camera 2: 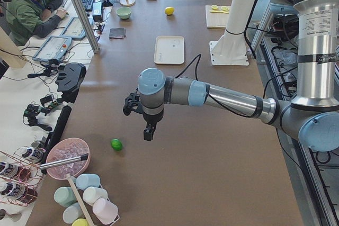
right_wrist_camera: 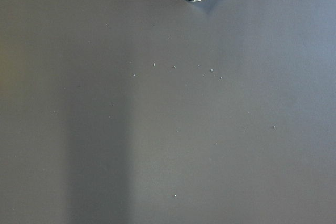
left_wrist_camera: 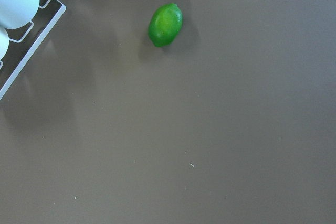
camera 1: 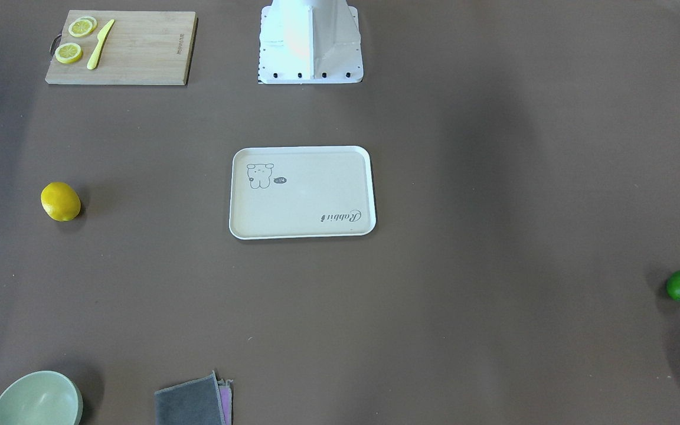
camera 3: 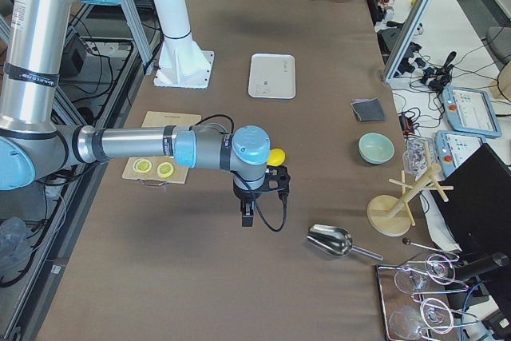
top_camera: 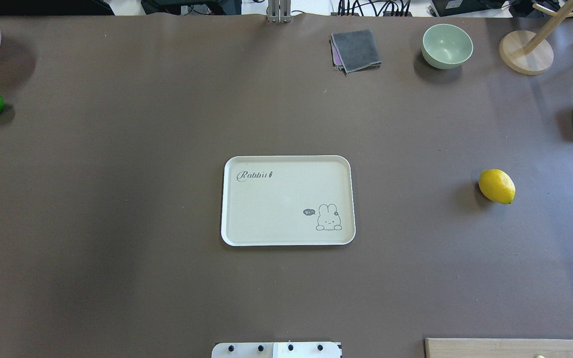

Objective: Place all lemons on tray

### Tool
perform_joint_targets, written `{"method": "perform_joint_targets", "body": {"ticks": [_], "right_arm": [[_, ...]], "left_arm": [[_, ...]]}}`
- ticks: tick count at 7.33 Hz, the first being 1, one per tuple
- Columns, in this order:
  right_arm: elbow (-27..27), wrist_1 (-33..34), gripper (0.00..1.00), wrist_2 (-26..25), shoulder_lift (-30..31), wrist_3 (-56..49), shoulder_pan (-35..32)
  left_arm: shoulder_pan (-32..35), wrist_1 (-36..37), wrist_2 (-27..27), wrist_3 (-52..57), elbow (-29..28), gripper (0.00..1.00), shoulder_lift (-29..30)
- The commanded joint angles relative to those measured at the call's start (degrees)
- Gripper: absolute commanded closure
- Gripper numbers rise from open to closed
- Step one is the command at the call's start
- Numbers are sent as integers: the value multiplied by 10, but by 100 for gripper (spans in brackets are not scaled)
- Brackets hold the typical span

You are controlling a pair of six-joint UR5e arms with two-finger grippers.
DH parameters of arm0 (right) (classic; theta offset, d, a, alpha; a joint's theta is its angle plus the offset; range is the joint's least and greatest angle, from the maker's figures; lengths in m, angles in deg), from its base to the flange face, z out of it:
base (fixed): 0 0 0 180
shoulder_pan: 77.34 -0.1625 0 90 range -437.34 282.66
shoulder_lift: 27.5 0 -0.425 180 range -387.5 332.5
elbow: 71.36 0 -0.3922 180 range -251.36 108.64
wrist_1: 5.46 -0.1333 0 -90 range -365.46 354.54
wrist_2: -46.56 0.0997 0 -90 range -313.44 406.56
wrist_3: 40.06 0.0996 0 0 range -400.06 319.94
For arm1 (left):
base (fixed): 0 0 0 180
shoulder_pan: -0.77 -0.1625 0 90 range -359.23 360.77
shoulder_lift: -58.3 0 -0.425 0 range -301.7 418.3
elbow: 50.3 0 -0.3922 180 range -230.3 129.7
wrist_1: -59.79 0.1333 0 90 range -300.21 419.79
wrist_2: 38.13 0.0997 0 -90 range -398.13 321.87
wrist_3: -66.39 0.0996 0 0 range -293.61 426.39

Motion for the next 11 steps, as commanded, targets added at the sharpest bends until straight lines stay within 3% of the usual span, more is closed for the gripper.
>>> {"method": "perform_joint_targets", "body": {"ticks": [1, 5, 7, 8, 9, 10, 11], "right_arm": [[1, -1, 0, 0, 0, 0, 0], [1, -17, 0, -1, 0, -1, 0], [-6, -96, 0, 0, 4, 3, 0], [-5, -150, 0, -5, 4, 1, 0], [-6, -241, 0, -21, 7, 4, -1], [-6, -283, 0, -27, 15, 9, -1], [-6, -287, 0, -27, 8, 9, 0]], "left_arm": [[-1, -4, 1, 2, 2, 2, -1], [-1, -13, 5, 1, 3, 2, 6], [-1, -21, 0, -4, 8, 2, 20], [-1, -63, 0, -3, 0, 2, 25], [-1, -161, 6, -6, -44, 2, 67], [-1, -194, 0, -28, -81, 2, 81], [-1, -210, 0, -32, -72, 2, 84]]}}
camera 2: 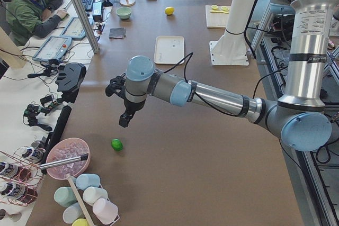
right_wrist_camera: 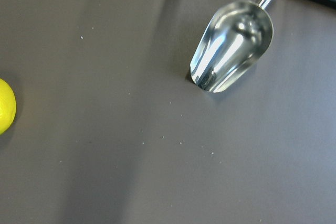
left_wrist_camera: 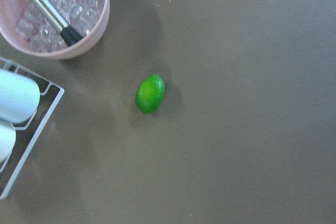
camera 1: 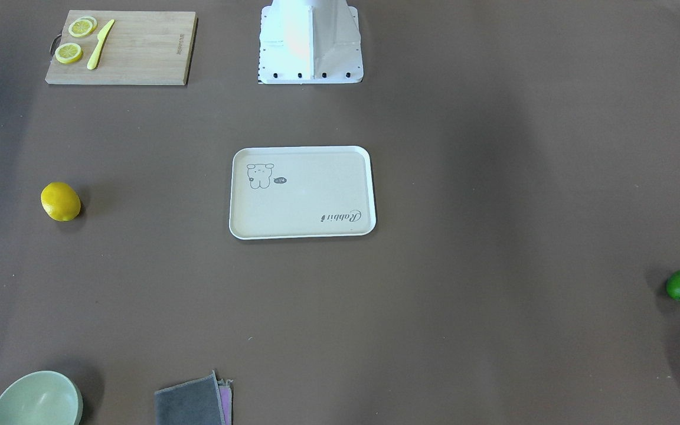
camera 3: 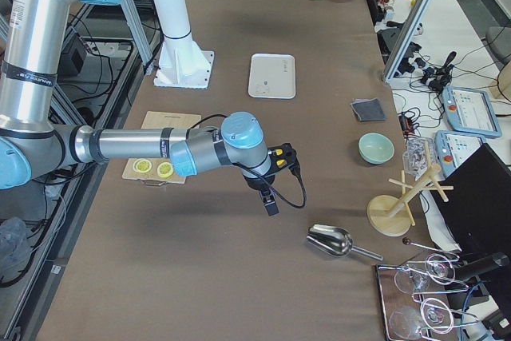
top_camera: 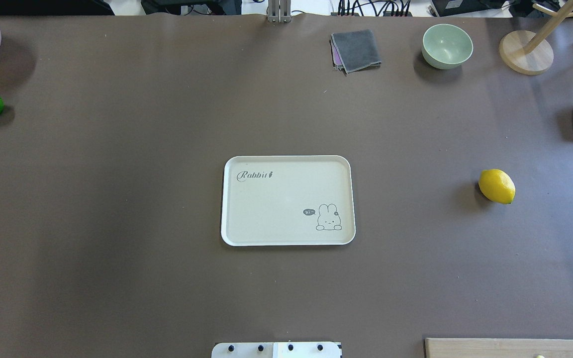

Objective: Place all lemons on tray

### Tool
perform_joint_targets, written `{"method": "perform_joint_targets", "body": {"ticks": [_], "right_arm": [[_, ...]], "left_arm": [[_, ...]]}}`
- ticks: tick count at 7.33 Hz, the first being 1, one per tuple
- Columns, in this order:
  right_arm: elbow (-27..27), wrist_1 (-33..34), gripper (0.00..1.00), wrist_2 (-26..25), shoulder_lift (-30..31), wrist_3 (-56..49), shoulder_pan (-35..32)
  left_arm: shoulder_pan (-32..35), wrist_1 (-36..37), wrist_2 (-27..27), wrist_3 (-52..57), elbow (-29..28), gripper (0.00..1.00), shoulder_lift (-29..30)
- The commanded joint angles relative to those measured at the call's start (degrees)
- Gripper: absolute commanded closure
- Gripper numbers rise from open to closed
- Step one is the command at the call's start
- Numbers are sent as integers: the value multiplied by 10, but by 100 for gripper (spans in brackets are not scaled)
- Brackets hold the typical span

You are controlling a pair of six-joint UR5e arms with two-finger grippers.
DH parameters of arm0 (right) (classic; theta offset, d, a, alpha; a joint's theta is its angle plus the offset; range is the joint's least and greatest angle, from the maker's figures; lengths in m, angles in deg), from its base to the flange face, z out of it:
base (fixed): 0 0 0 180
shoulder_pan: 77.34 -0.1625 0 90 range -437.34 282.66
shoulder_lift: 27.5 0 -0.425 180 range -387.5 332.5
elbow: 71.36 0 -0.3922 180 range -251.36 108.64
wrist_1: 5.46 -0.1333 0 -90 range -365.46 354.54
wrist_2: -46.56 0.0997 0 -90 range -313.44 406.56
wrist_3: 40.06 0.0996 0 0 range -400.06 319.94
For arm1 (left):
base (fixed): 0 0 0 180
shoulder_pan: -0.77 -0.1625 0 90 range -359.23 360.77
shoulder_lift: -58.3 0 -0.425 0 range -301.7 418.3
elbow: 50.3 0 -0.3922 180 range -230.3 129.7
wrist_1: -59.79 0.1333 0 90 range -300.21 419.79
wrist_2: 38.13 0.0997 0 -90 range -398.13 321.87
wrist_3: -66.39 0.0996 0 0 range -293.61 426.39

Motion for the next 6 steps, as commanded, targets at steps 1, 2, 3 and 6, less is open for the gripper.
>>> {"method": "perform_joint_targets", "body": {"ticks": [1, 2, 3, 6], "right_arm": [[0, -29, 0, 1, -14, 4, 1], [0, -30, 0, 2, -15, 18, 9], [0, -34, 0, 2, -26, 80, 37], [-1, -40, 0, -4, -44, 188, 105]], "left_arm": [[0, -66, -2, -14, -16, 2, 12], [-3, -88, -1, -14, -19, 2, 9], [-22, -106, 0, -17, -43, 2, 14], [-100, -233, 55, -17, -165, 1, 37]]}}
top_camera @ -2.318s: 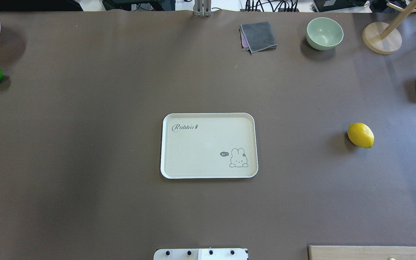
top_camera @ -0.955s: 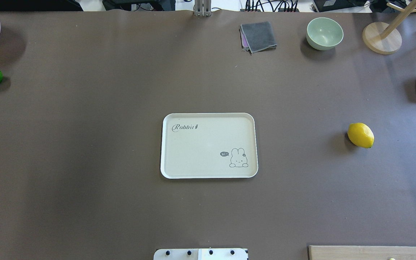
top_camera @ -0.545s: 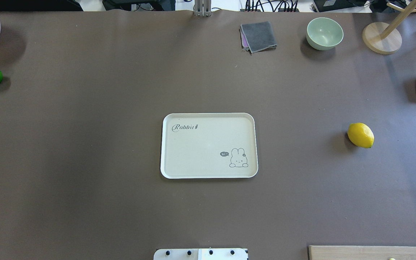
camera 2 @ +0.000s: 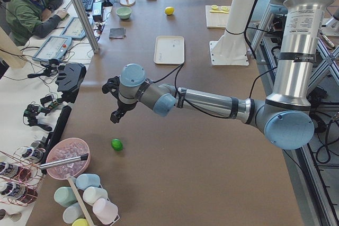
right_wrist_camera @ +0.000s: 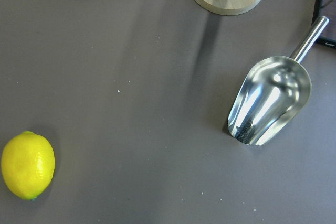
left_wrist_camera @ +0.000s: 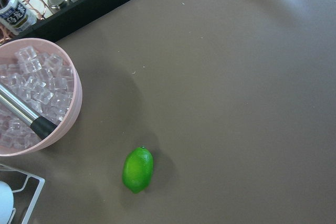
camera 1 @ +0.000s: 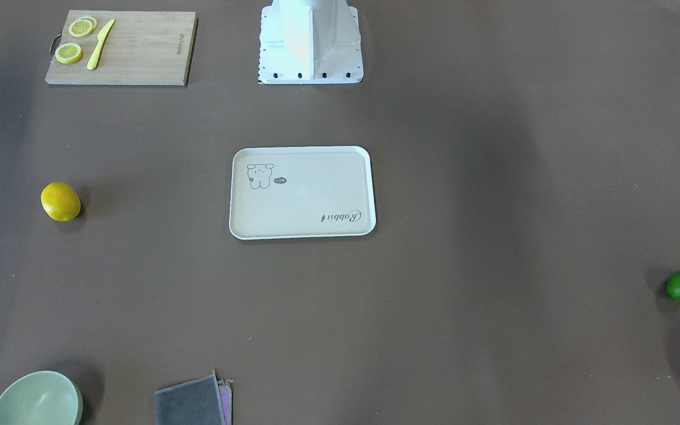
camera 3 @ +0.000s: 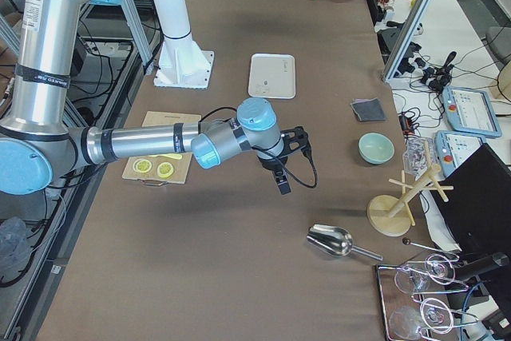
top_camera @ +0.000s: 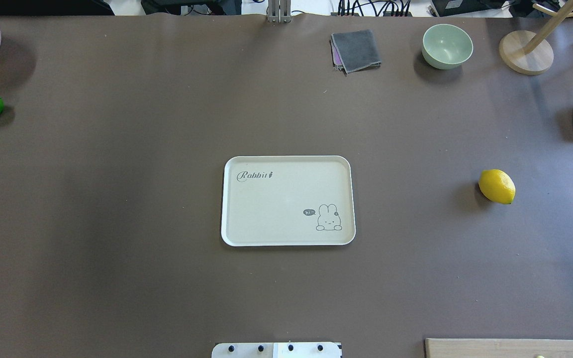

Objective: Place all lemons on tray

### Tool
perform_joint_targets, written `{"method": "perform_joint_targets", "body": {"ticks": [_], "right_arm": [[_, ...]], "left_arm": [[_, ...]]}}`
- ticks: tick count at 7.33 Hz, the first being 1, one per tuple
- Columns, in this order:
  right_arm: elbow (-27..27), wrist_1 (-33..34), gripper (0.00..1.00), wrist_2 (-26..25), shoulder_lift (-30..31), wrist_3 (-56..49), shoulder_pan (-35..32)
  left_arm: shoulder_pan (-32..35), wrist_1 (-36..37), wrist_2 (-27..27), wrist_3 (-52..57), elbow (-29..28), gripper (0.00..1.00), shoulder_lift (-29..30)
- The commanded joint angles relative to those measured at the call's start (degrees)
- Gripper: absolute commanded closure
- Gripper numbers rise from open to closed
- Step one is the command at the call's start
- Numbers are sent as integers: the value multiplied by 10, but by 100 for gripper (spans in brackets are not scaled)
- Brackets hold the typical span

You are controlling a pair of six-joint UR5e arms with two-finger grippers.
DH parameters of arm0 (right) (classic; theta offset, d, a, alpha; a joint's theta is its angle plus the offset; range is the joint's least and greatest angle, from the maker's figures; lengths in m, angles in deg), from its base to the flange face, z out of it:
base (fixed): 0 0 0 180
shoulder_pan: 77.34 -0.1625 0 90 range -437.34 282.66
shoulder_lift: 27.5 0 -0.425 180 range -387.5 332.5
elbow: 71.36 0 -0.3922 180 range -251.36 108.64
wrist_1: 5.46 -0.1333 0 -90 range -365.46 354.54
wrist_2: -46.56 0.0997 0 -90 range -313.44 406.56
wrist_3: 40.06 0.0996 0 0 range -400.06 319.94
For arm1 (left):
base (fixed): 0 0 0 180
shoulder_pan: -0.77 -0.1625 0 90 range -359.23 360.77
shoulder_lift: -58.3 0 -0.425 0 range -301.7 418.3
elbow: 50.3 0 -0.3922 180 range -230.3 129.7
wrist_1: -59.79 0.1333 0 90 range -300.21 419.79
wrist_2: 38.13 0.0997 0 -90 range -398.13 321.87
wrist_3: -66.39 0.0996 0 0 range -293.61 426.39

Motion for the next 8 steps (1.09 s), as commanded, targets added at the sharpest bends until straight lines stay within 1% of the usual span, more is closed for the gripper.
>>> {"method": "perform_joint_targets", "body": {"ticks": [1, 3, 4, 5, 6, 7, 8], "right_arm": [[0, -3, 0, -2, -12, 62, 41], [-3, -26, 0, -21, -16, 93, 66], [-3, -26, 0, -21, -16, 94, 68], [-3, -26, 0, -20, -16, 94, 69], [-3, -26, 0, -20, -16, 94, 69], [-3, -27, 0, -20, -16, 94, 69], [-3, -27, 0, -21, -16, 94, 71]], "left_arm": [[-45, -84, 66, 0, -111, 1, 34], [-120, -143, 160, 0, -206, 1, 76], [-128, -154, 175, -5, -244, 2, 102], [-135, -157, 176, -5, -286, 2, 122], [-137, -166, 177, -5, -307, 2, 128], [-137, -166, 183, -5, -315, 2, 128], [-138, -170, 200, -5, -325, 2, 129]]}}
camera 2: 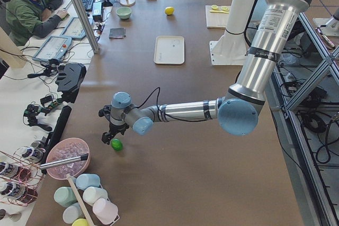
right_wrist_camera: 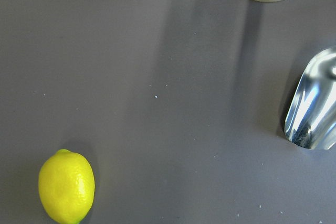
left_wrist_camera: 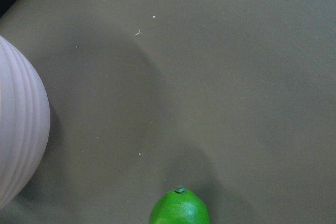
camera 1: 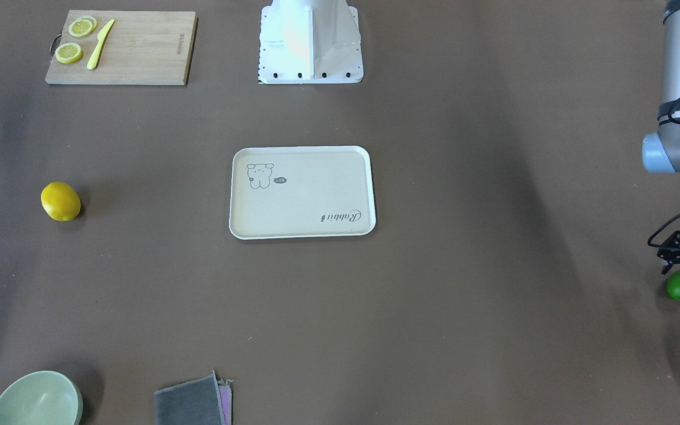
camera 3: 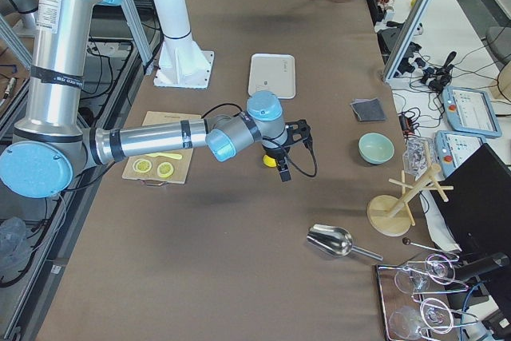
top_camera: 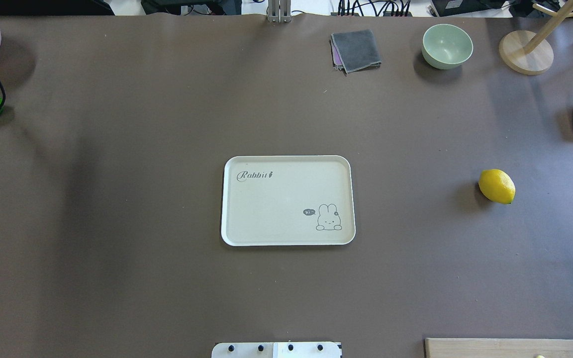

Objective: Place all lemons on tray

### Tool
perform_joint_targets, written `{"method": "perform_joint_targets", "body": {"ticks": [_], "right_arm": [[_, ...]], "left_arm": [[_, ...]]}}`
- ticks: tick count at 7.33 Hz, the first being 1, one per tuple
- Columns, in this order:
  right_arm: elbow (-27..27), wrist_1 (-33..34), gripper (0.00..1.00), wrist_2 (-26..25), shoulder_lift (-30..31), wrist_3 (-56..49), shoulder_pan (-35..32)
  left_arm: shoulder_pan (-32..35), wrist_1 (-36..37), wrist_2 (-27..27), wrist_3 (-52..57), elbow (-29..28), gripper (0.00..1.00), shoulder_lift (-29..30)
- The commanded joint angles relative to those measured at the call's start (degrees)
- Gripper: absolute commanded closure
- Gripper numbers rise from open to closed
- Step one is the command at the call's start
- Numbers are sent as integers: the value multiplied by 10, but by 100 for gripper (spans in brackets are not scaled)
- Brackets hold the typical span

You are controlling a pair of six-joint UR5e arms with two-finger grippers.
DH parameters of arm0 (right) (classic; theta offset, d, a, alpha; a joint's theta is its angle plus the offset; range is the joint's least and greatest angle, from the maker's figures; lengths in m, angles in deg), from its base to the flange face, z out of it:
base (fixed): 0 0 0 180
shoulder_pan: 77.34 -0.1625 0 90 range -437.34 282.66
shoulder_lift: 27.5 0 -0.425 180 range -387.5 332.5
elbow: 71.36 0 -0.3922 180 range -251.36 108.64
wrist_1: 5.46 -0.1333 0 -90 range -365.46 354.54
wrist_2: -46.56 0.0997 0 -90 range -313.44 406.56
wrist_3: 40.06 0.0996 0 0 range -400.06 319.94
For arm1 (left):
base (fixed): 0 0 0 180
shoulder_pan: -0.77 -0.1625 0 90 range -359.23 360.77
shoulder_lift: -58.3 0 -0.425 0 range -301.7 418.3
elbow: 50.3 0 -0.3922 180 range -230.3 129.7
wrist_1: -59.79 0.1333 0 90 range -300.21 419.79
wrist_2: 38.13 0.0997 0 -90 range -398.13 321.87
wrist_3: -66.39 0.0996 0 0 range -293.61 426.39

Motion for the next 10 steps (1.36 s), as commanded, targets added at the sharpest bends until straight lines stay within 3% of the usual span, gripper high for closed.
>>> {"method": "perform_joint_targets", "body": {"ticks": [1, 7, 8, 10], "right_arm": [[0, 0, 0, -1, -1, 0, 3], [0, 0, 0, -1, -1, 0, 3], [0, 0, 0, -1, -1, 0, 3], [1, 0, 0, -1, -1, 0, 3]], "left_arm": [[-2, -5, 15, 0, -19, 3, 2], [-18, -6, 16, 0, -27, 3, 2], [-20, -6, 16, 0, -32, 19, 2], [-22, -6, 16, 0, -34, 79, 4]]}}
